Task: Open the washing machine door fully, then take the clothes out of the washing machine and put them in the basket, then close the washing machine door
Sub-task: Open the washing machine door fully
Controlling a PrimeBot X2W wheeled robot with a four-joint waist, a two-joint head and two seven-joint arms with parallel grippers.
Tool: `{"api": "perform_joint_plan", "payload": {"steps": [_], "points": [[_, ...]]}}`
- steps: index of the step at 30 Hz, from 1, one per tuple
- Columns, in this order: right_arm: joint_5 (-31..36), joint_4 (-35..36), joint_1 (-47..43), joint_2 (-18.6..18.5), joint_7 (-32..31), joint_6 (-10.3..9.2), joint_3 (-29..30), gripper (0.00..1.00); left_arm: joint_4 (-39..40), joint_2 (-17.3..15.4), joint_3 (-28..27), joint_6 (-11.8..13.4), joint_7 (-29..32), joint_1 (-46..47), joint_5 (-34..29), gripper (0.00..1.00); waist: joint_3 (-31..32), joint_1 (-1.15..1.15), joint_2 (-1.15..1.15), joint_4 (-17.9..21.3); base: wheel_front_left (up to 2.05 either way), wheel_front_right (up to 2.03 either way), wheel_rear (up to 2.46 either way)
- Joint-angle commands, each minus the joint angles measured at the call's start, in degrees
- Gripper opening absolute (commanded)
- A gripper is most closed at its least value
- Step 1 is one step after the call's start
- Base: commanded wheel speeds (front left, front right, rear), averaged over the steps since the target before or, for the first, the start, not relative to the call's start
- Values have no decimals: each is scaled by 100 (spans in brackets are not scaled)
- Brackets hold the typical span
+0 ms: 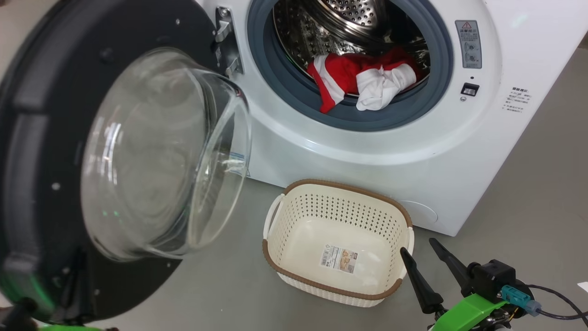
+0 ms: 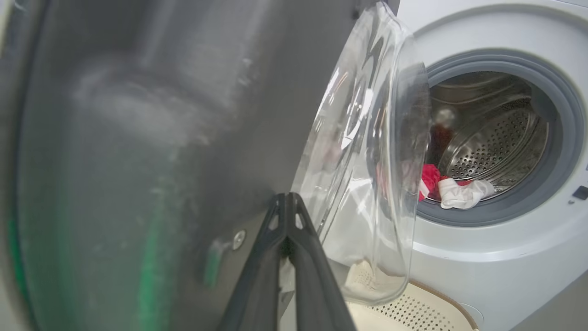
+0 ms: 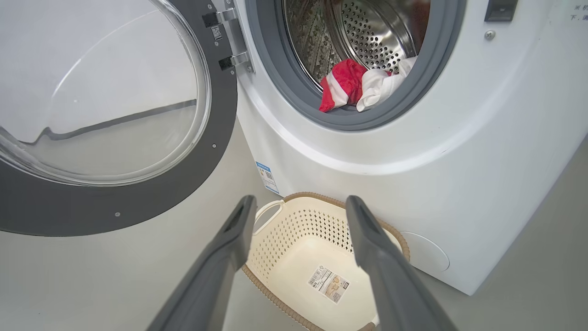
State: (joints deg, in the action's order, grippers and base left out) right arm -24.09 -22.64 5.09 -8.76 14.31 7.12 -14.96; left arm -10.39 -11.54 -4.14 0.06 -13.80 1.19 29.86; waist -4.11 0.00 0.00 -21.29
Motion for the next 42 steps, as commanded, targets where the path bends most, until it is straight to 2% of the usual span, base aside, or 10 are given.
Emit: {"api": "perform_joint_plan", "payload": {"steps": [1,11,29,42], "points": [[38,131,198,-52,69,36,-112,100,26,-257,-405,94,-99,291,29,0,-28,0,0,13,0,0,0],[66,124,262,-92,69,36,-129,100,-642,-570,-979,-40,-117,749,-106,0,-129,0,0,42,0,0,0],[117,126,473,-156,69,36,-196,100,-2077,-936,-1991,-562,-119,1867,-684,0,-486,0,0,212,0,0,0],[174,124,626,-175,69,36,-171,100,-2810,-1033,-2544,-730,-119,2401,-1017,0,-691,0,0,329,0,0,0]]}}
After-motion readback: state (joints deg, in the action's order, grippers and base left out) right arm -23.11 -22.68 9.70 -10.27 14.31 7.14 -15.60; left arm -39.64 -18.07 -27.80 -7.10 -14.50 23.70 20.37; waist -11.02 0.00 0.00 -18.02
